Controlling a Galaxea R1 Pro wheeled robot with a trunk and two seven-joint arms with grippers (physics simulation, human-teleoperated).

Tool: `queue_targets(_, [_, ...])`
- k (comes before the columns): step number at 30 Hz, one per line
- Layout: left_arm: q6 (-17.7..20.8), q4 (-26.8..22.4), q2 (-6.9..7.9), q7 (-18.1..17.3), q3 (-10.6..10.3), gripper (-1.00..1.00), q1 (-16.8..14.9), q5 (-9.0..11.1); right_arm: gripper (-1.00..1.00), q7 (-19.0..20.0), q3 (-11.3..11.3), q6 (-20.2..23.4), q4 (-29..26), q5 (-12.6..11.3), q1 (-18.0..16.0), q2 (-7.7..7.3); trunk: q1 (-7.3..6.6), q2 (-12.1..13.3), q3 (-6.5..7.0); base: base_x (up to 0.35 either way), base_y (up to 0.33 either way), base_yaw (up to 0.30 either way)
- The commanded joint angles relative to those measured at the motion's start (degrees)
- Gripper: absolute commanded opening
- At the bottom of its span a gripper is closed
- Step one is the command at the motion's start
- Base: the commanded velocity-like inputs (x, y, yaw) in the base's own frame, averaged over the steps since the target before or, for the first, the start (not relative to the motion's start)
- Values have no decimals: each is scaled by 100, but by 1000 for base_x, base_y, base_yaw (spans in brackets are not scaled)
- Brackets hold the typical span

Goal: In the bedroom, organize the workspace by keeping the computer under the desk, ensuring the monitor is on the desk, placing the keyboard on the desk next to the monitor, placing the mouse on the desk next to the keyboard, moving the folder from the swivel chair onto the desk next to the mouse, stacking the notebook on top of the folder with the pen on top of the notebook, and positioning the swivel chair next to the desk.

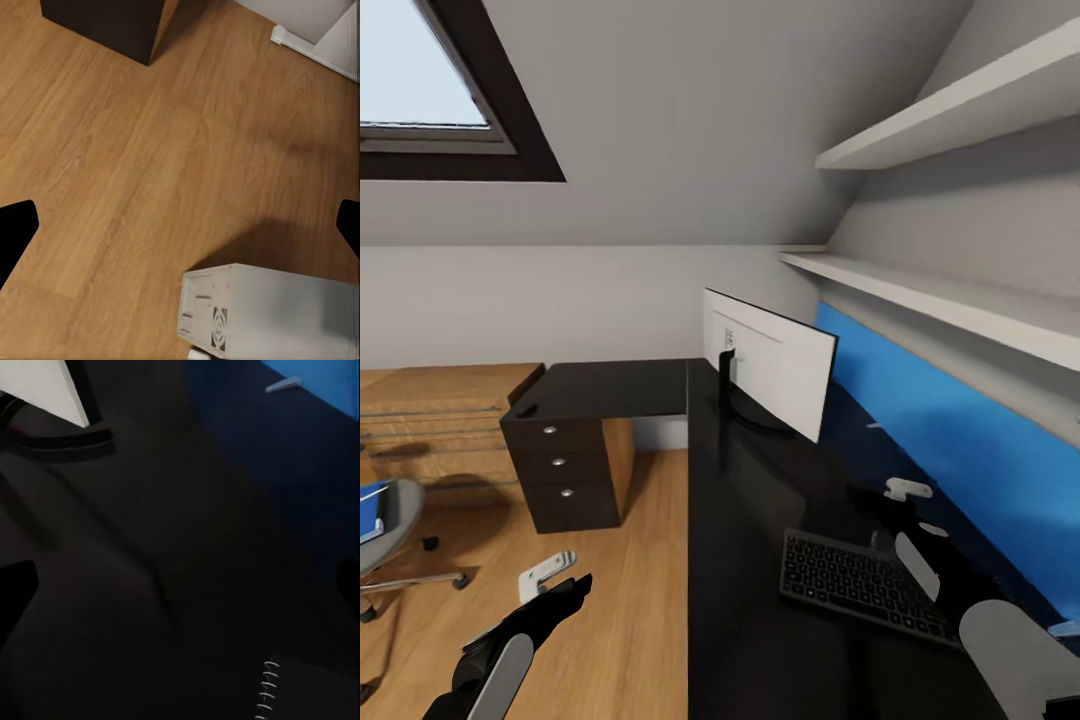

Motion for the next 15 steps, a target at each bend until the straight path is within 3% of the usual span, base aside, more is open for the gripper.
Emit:
queue_targets(1, [8,-10,5,60,-13,100,-4,59,100,-14,33,19,-6,-39,-3,-8,2,-5,-8,116,-298,0])
queue_targets(6, [8,-10,5,60,-13,100,-4,64,100,-36,41,31,59,-32,-2,-8,2,-5,-8,41,-263,0])
queue_targets(15, [-34,-43,5,43,-13,100,-4,66,100,-106,24,64,978,-46,-41,-15,2,-5,-8,3,-28,0])
